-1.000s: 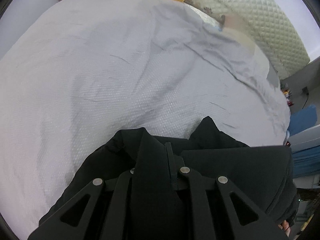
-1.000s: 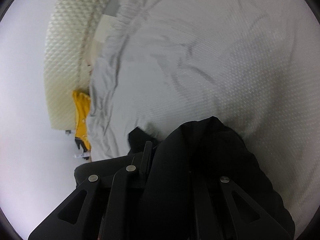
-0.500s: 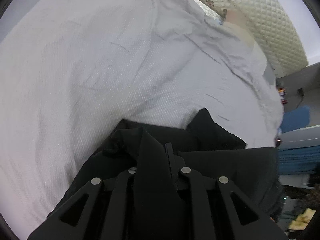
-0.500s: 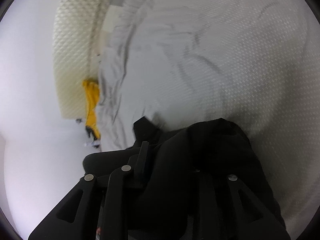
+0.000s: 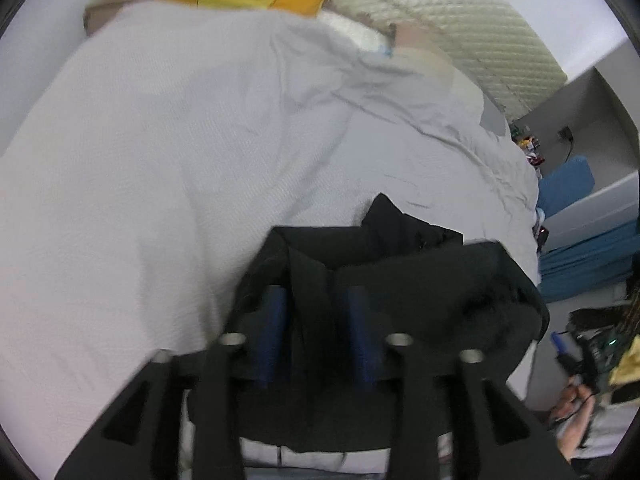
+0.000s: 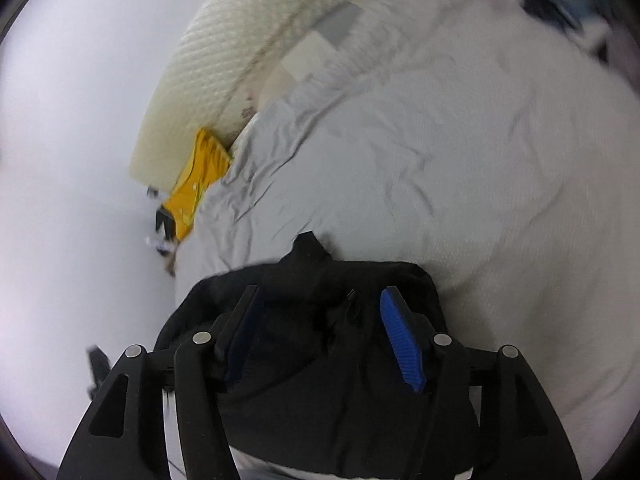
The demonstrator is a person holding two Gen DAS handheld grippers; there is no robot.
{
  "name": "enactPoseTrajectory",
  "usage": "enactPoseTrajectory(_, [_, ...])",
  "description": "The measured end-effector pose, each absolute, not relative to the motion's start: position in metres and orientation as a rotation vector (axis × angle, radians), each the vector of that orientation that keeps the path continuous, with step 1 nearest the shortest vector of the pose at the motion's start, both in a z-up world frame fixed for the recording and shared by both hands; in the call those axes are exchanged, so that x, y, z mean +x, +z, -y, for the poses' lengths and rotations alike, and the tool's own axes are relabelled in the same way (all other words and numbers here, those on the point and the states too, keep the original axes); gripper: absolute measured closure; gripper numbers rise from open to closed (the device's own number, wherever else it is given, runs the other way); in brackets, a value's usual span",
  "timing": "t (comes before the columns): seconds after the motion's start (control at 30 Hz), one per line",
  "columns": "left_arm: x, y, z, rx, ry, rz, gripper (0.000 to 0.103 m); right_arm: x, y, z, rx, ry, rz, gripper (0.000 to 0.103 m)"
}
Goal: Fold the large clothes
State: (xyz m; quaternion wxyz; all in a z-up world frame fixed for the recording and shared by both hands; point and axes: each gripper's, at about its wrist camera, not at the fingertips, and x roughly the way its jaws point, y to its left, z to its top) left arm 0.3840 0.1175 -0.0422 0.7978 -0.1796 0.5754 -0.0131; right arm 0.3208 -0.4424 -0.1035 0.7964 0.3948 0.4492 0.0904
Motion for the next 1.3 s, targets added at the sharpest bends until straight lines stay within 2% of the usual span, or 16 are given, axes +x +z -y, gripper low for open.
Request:
enactPoseTrajectory(0.07, [0.371, -0.024, -0.117, -0.331, -0.019, -1.185, 0.045, 0.317, -0.086, 0.428, 0.77, 0.202, -0.957, 0.041])
enactPoseTrajectory(0.27, [0.332, 0.002, -0.071, -0.225, -0.105, -0.953, 0.045, 0.307, -0.052, 0.346, 0.473, 0.226, -0.88, 0.033])
enactPoseTrajectory(0.4, [0.32, -0.036, -0.017, -0.167, -0.178, -0.881, 0.045, 0.302, -0.074, 0.275, 0.247, 0.201, -0.805, 0.032])
enactPoseTrajectory(0.7, [0.349, -0.135, 0.064, 0.005, -0.167, -0.83, 0.045, 0.329, -0.165, 0.208, 0.149, 0.165, -0.778, 0.031])
enactPoseTrajectory(0.9, [0.374, -0.157, 0.077, 0.071, -0.149, -0.795, 0.045, 0.357, -0.18, 0.208, 0.127, 0.111, -0.759, 0.026])
enactPoseTrajectory(1.03, [0.395, -0.171, 0.08, 0.06, -0.142, -0.807, 0.045, 0.381, -0.197, 0.212, 0.154, 0.094, -0.792, 0.019])
enactPoseTrajectory(1.3, [0.434, -0.198, 0.088, 0.052, -0.135, -0.838, 0.045, 0.407, -0.222, 0.213, 0.147, 0.08, -0.808, 0.017])
